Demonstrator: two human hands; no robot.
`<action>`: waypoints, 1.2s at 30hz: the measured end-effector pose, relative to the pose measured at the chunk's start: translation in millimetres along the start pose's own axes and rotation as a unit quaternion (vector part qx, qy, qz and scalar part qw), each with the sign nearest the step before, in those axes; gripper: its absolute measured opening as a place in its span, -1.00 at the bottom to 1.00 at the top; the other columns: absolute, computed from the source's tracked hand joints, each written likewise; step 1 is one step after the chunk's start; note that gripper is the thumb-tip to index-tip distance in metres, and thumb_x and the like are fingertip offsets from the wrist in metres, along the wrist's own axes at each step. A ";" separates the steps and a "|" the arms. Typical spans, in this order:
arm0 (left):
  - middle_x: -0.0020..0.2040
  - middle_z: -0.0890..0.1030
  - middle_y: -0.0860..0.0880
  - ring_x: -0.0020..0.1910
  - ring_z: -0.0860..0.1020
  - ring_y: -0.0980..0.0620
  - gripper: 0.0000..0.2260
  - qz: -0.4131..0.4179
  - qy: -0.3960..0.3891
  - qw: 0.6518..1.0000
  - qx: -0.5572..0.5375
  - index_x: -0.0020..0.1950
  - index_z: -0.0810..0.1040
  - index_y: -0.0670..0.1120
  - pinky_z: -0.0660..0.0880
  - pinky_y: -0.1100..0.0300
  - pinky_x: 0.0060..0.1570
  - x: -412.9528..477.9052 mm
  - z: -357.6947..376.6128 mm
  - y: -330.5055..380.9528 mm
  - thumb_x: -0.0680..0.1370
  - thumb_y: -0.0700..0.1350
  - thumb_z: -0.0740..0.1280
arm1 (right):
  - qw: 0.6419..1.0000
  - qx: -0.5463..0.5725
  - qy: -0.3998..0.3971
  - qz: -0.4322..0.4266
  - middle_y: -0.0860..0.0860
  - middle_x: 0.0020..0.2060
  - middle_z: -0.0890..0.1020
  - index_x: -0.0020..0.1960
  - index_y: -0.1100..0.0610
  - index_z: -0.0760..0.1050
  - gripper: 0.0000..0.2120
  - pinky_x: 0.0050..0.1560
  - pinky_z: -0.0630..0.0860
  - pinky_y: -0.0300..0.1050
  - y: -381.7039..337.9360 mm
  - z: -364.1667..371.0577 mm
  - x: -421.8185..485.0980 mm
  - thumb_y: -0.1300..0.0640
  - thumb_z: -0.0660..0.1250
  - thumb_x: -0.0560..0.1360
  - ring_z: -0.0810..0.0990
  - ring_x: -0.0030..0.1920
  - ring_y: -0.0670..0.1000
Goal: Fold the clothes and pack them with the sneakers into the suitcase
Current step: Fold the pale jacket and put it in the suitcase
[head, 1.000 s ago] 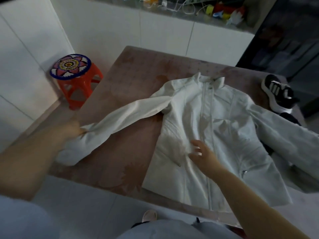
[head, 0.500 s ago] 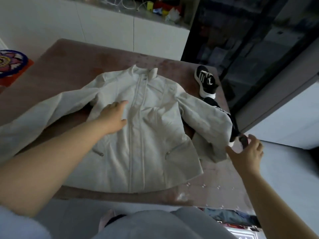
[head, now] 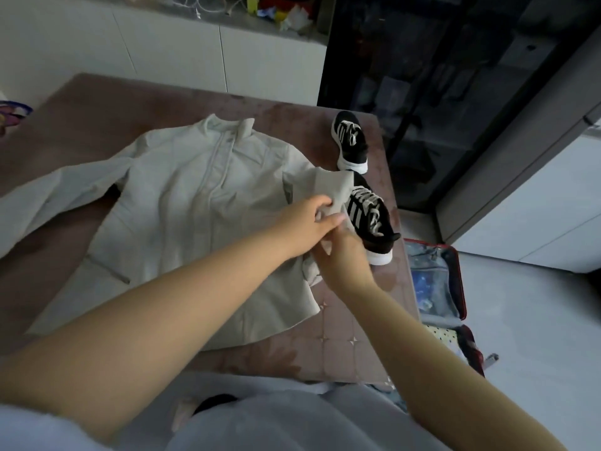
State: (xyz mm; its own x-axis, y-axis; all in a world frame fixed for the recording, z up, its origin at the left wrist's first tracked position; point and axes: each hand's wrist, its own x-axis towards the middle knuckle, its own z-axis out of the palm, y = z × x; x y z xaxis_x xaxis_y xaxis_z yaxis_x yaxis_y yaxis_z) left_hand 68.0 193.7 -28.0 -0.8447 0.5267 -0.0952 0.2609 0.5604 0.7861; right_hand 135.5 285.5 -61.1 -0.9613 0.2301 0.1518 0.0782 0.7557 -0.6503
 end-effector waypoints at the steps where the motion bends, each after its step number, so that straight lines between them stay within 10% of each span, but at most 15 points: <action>1: 0.24 0.52 -0.12 0.18 0.50 -0.07 -0.61 -0.024 0.023 0.999 0.021 0.34 0.40 -0.11 0.40 0.15 0.18 2.5 0.8 -1.5 0.55 -0.03 0.29 | 0.999 0.020 -0.044 -0.016 0.18 -0.09 0.62 0.04 0.28 0.51 -0.79 -0.02 0.48 0.10 -2.3 4.5 -2.9 0.15 0.27 0.51 0.57 -0.05 0.19; 11: 0.20 0.55 -0.16 0.15 0.53 -0.07 -0.60 -0.115 0.060 0.987 -0.098 0.34 0.40 -0.16 0.43 0.08 0.21 5.6 -16.4 -37.4 0.51 -0.20 0.35 | 0.984 0.069 -0.122 0.111 0.02 0.37 0.28 0.45 0.04 0.18 -0.16 0.38 0.29 0.07 64.9 -6.0 9.5 0.09 0.54 0.29 0.26 0.38 0.04; 15: 0.10 0.51 -0.05 0.07 0.49 0.07 -0.62 -0.104 0.045 0.977 -0.180 0.35 0.39 -0.16 0.39 0.24 0.08 4.5 -18.4 -33.2 0.53 -0.24 0.32 | 0.981 0.042 -0.167 0.086 0.17 -0.03 0.52 0.06 0.28 0.49 -0.69 0.04 0.48 0.05 59.5 -25.9 30.0 0.11 0.42 0.43 0.50 -0.02 0.13; 18: 0.15 0.56 -0.15 0.09 0.52 0.02 -0.66 -0.086 0.076 0.967 -0.226 0.33 0.39 -0.14 0.41 0.16 0.20 6.5 -20.5 -36.3 0.56 -0.23 0.27 | 0.977 0.084 -0.177 0.081 0.01 -0.28 0.52 -0.14 0.05 0.46 -0.91 -0.21 0.41 -0.18 57.0 -69.5 36.6 0.09 0.36 0.49 0.48 -0.25 0.01; 22: 0.36 0.40 -0.09 0.35 0.37 -0.02 -0.56 -0.072 0.061 0.995 -0.022 0.44 0.26 -0.04 0.27 0.09 0.36 12.2 -11.5 -57.9 0.58 -0.06 0.24 | 0.994 0.033 -0.032 0.100 -0.02 -0.34 0.47 -0.17 0.09 0.44 -0.86 -0.32 0.35 -0.26 73.9 -130.2 38.4 0.08 0.36 0.49 0.40 -0.34 -0.07; 26: 0.54 0.03 -0.07 0.50 0.02 -0.13 -0.45 -0.112 -0.050 0.954 0.273 0.52 0.02 0.09 0.01 -0.01 0.44 -5.1 22.9 -87.3 0.57 0.12 0.14 | 0.975 -0.054 -0.060 0.208 0.05 -0.33 0.51 -0.23 0.09 0.47 -0.81 -0.30 0.36 -0.12 106.9 -163.9 28.8 0.01 0.37 0.47 0.48 -0.26 0.10; 32: 0.55 -0.11 0.01 0.52 -0.02 -0.07 -0.32 -0.113 -0.204 0.927 0.294 0.50 -0.21 0.18 0.03 -0.06 0.45 -22.0 44.3 -98.2 0.52 0.31 0.07 | 0.930 -0.159 -0.185 0.275 0.13 -0.12 0.58 -0.11 0.12 0.53 -0.82 -0.06 0.38 -0.08 107.6 -179.6 23.5 0.00 0.33 0.49 0.52 -0.09 0.14; 36: 0.52 0.14 0.01 0.49 0.14 0.01 -0.19 -0.127 -0.198 0.968 0.085 0.53 -0.07 0.05 0.10 0.19 0.38 -11.8 21.2 -80.8 0.45 0.30 0.25 | 0.934 -0.157 -0.211 0.243 0.01 -0.18 0.55 -0.02 0.07 0.50 -0.84 -0.04 0.34 -0.12 72.5 -173.5 35.2 -0.02 0.27 0.54 0.50 -0.15 0.05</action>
State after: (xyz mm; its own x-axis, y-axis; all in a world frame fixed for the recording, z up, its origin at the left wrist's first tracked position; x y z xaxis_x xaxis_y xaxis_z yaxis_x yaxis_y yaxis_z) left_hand 66.8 155.8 -103.3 -0.6550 0.5430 -0.5255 0.1696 0.7833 0.5980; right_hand 153.2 454.7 26.3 -0.8050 0.3806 -0.4552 0.5426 0.7827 -0.3051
